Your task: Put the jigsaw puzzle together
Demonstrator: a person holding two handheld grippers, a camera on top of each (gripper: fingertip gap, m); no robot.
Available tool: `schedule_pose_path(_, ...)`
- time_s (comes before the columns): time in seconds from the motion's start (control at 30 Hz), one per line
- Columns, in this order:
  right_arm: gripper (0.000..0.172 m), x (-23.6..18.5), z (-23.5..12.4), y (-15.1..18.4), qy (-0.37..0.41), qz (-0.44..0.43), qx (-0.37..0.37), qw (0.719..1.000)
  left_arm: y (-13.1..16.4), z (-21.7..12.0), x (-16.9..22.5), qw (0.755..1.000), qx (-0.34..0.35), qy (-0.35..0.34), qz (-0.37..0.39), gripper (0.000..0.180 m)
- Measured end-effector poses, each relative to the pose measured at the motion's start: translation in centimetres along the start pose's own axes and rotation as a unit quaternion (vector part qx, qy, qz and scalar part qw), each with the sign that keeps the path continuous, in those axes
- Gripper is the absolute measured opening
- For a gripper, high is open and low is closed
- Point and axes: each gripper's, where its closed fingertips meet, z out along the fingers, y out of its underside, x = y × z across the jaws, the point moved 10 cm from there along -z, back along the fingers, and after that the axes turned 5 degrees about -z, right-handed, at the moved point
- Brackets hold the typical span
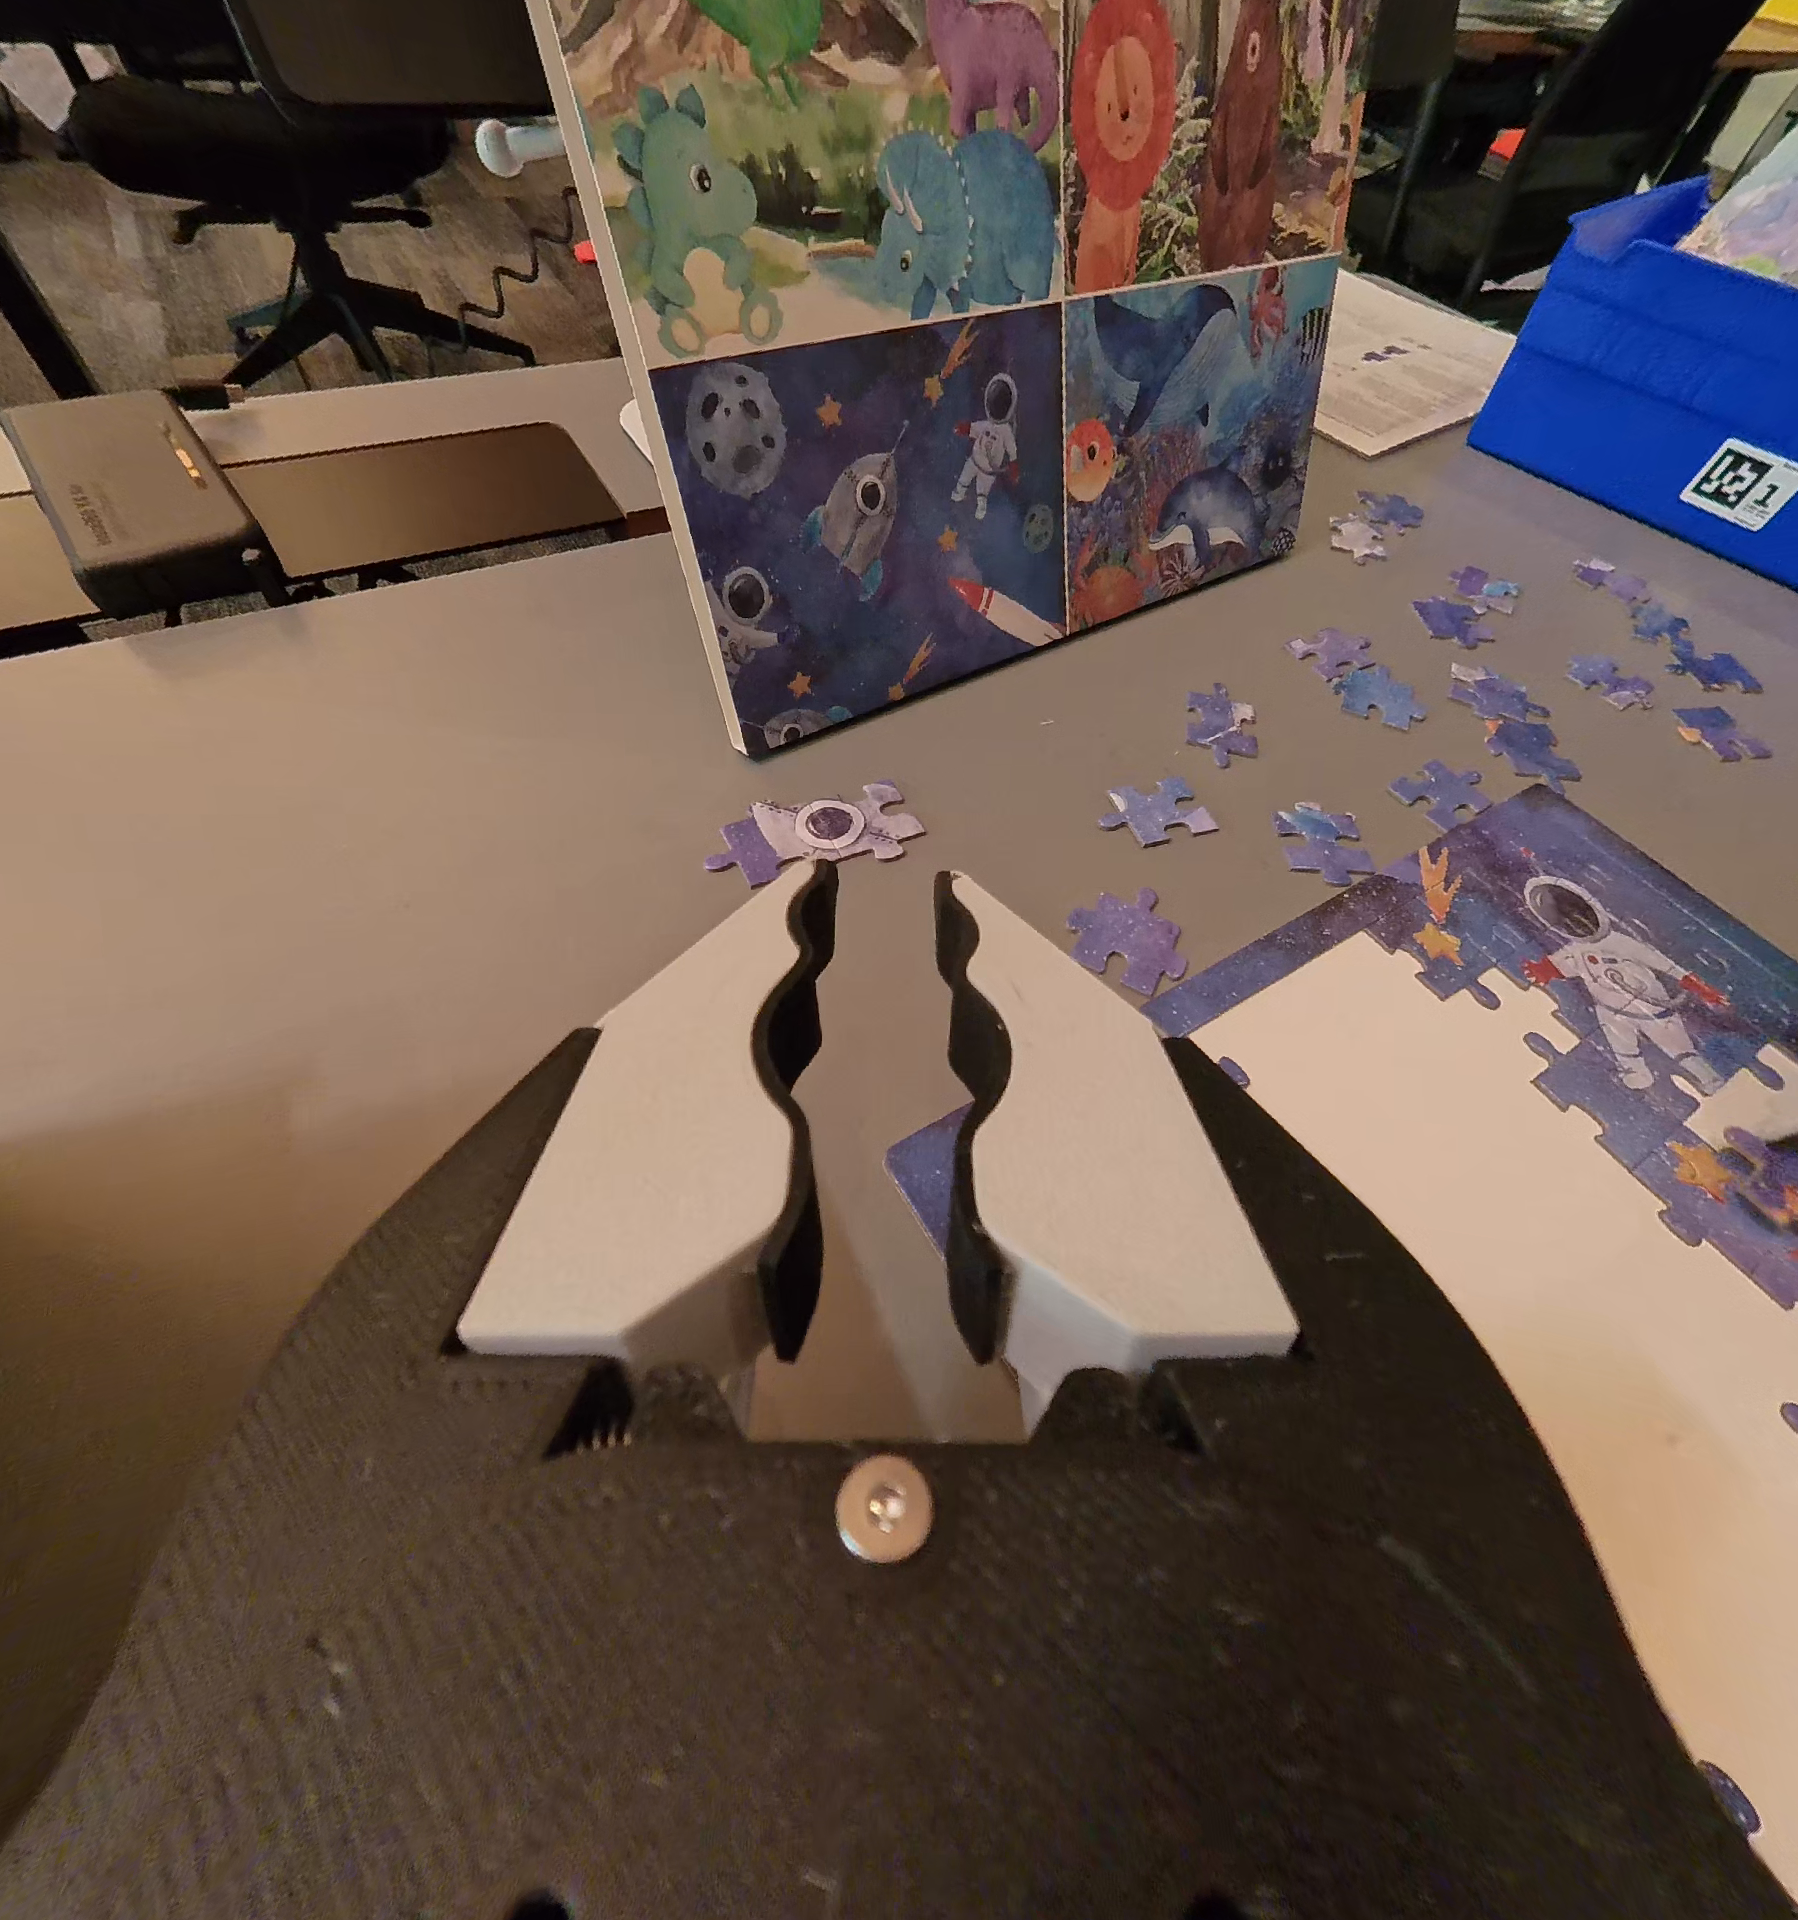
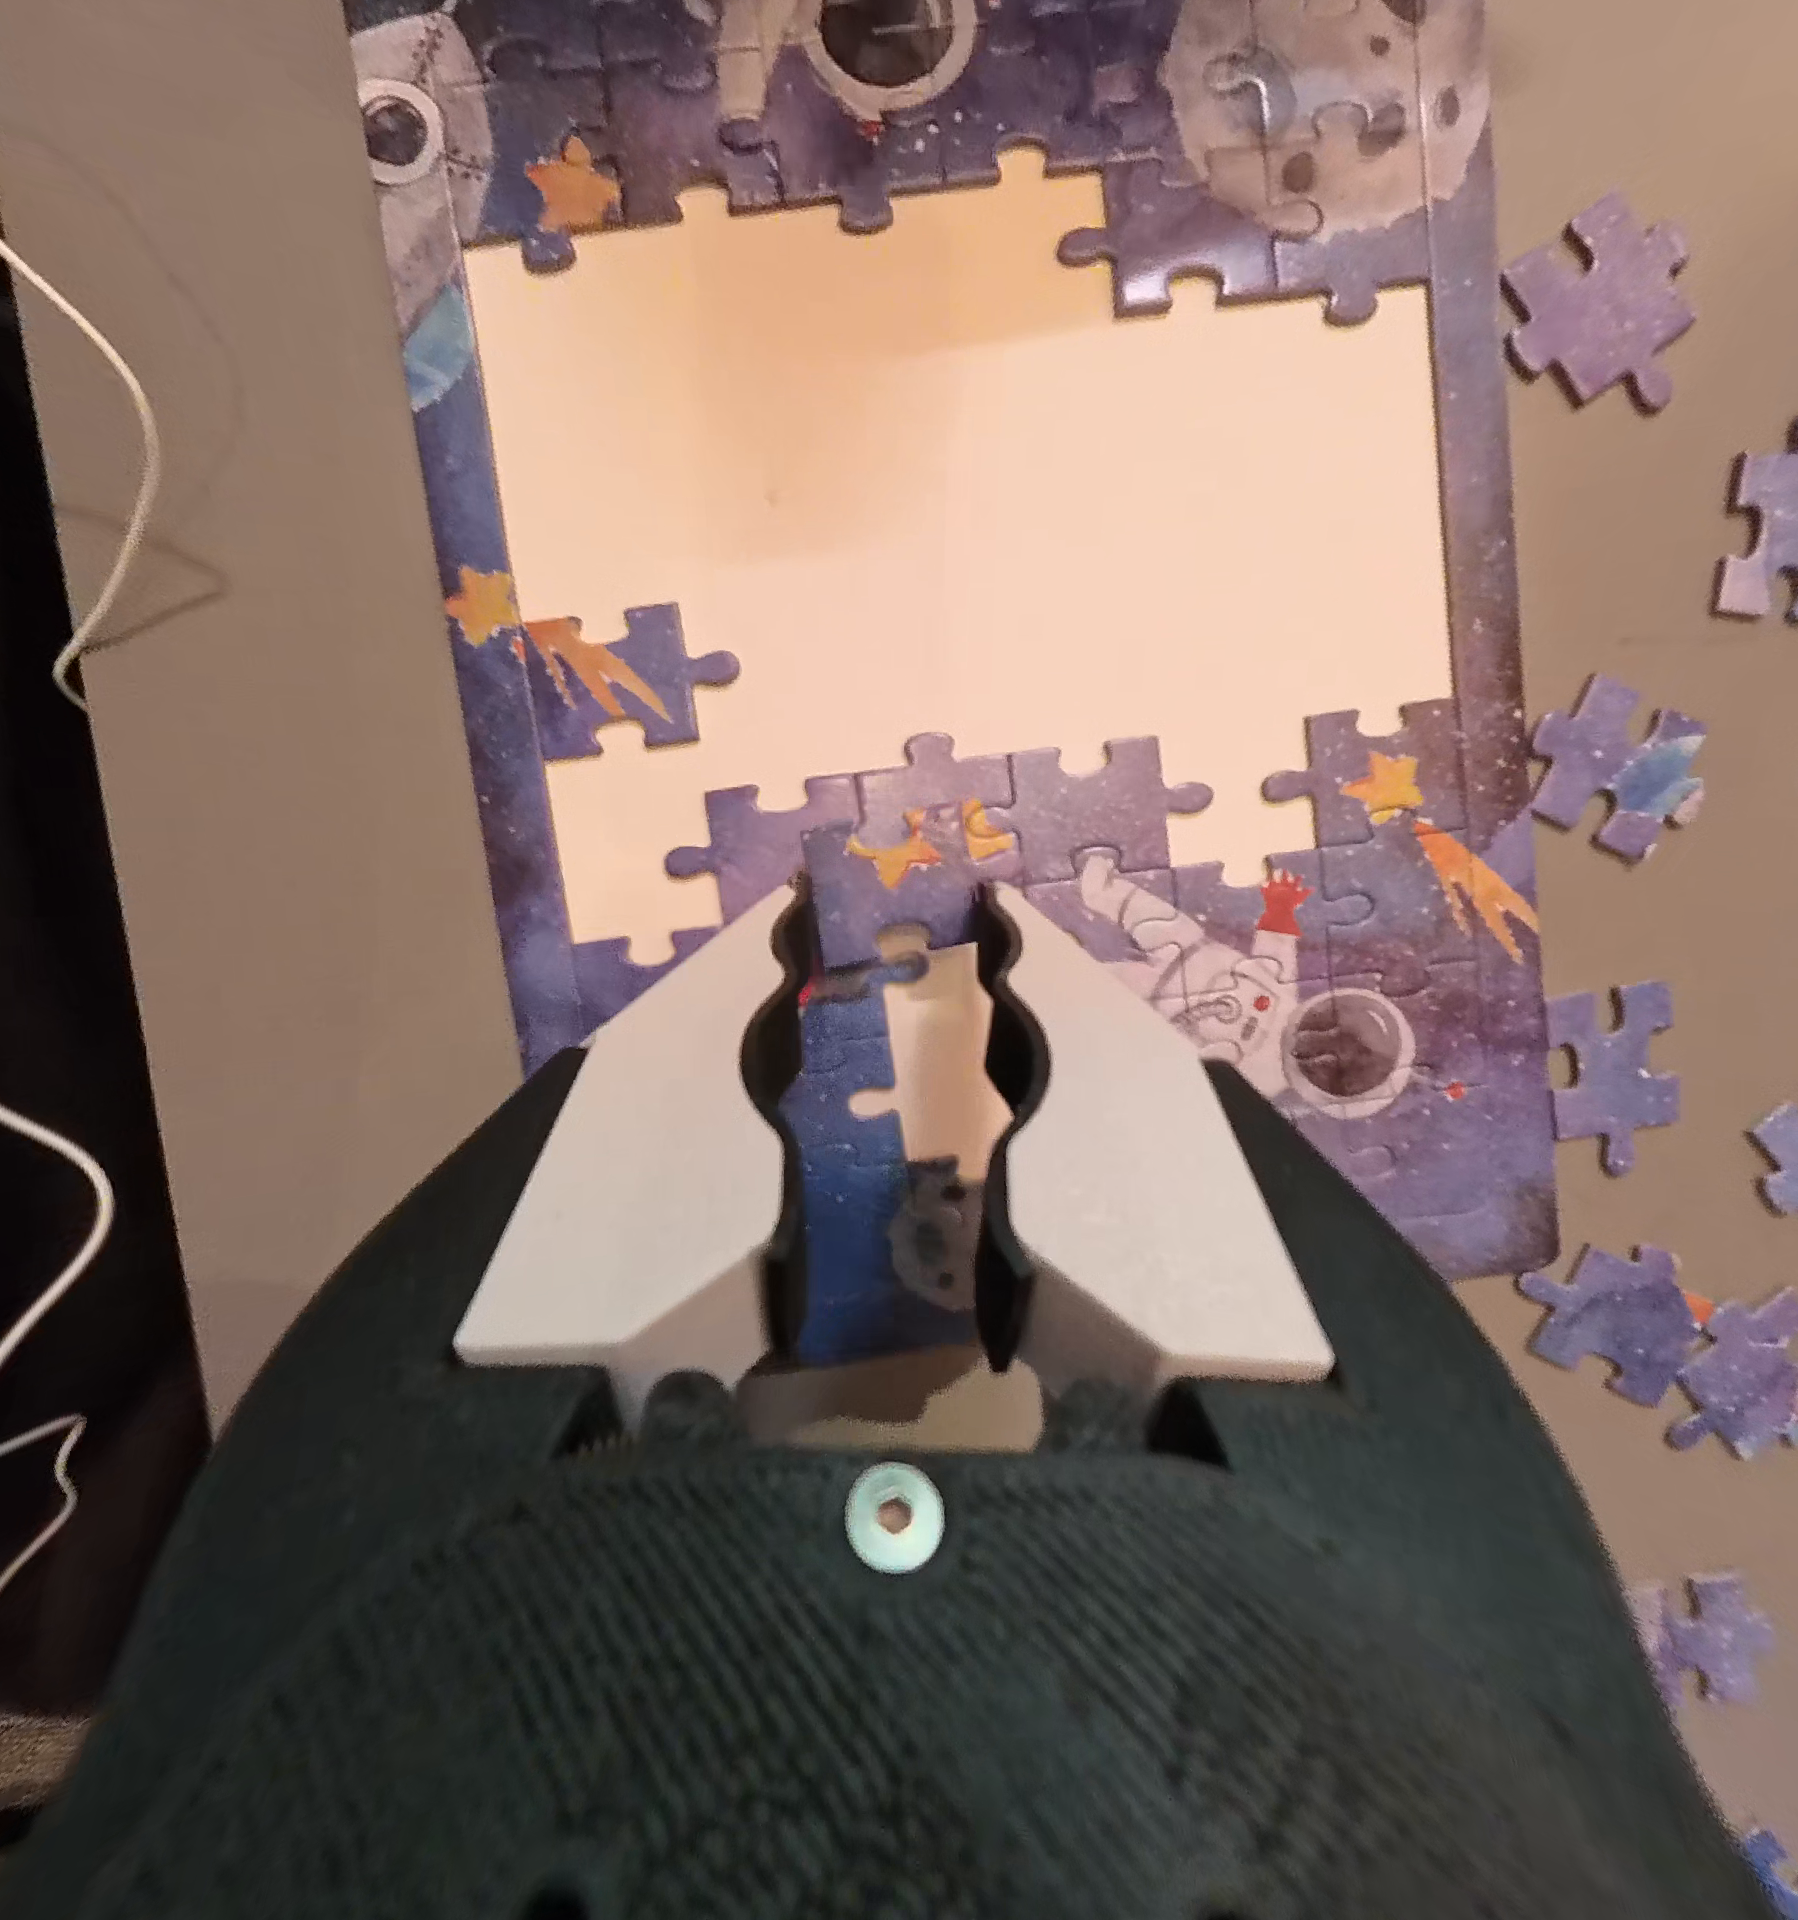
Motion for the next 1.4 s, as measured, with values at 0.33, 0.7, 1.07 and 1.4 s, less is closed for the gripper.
schedule_pose_path(0.33, 0.030, -1.9, 0.7, -2.7, -0.028, -0.010, 0.033, 0.999, 0.0, 0.0, 0.0, 1.000, 0.000, 0.000, 0.000, 0.017)
schedule_pose_path(0.7, 0.030, -4.6, 3.0, -5.3, -0.055, 0.002, 0.049, 0.997, -0.1, -0.1, 0.1, 1.000, 0.002, 0.002, 0.000, 0.017)
schedule_pose_path(1.07, 0.030, -4.6, 3.4, -5.2, -0.049, 0.013, 0.048, 0.998, 0.0, 0.0, 0.1, 1.000, 0.001, 0.002, 0.000, 0.018)
schedule_pose_path(1.4, 0.030, -4.5, 3.4, -5.1, -0.046, 0.013, 0.047, 0.998, 0.0, 0.0, 0.1, 1.000, 0.001, 0.002, 0.000, 0.018)
